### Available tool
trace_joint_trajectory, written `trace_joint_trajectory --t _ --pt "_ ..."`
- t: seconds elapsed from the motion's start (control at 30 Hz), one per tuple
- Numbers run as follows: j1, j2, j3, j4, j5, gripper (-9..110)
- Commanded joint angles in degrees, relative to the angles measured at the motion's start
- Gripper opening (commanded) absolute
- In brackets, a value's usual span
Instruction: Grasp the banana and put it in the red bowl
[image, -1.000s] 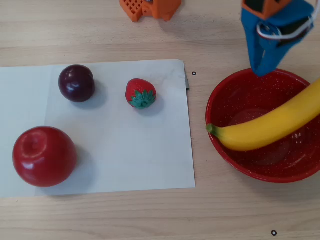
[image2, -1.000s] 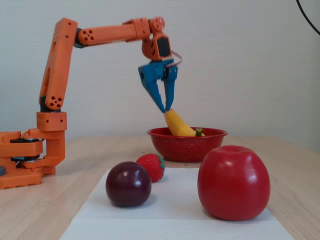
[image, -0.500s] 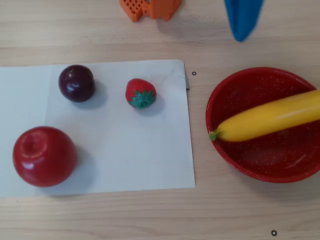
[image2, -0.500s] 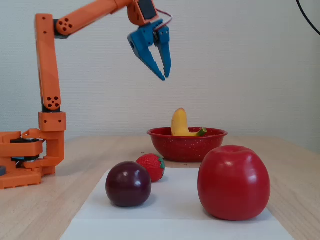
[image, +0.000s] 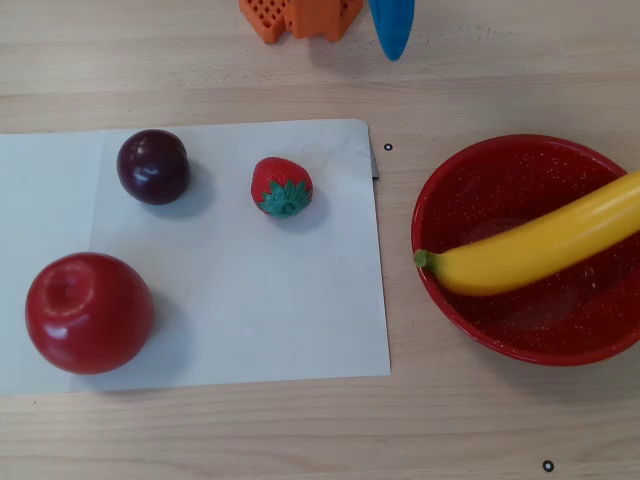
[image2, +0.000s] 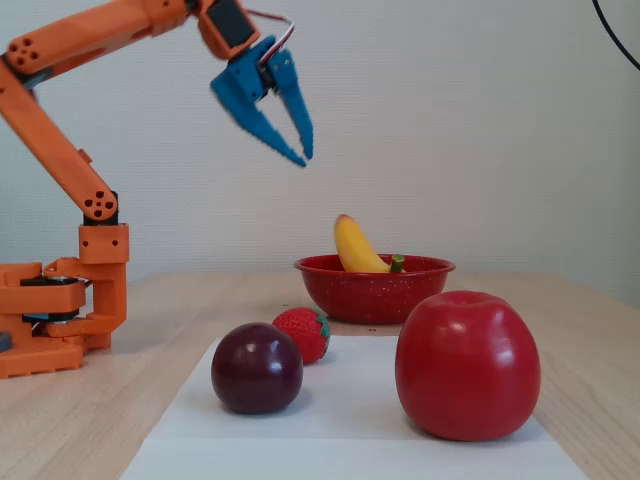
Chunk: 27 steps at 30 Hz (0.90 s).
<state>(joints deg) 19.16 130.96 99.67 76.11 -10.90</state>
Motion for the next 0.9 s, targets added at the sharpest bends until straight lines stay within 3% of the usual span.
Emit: trace_joint_trajectory --t 0.0,0.63,0.87 --pt "-3.2 8.2 4.3 -6.2 1.7 0" --pt "-7.1 37.8 62.4 -55.1 7.9 0" --pt "-9.0 44.0 72.4 -59.7 8.3 0"
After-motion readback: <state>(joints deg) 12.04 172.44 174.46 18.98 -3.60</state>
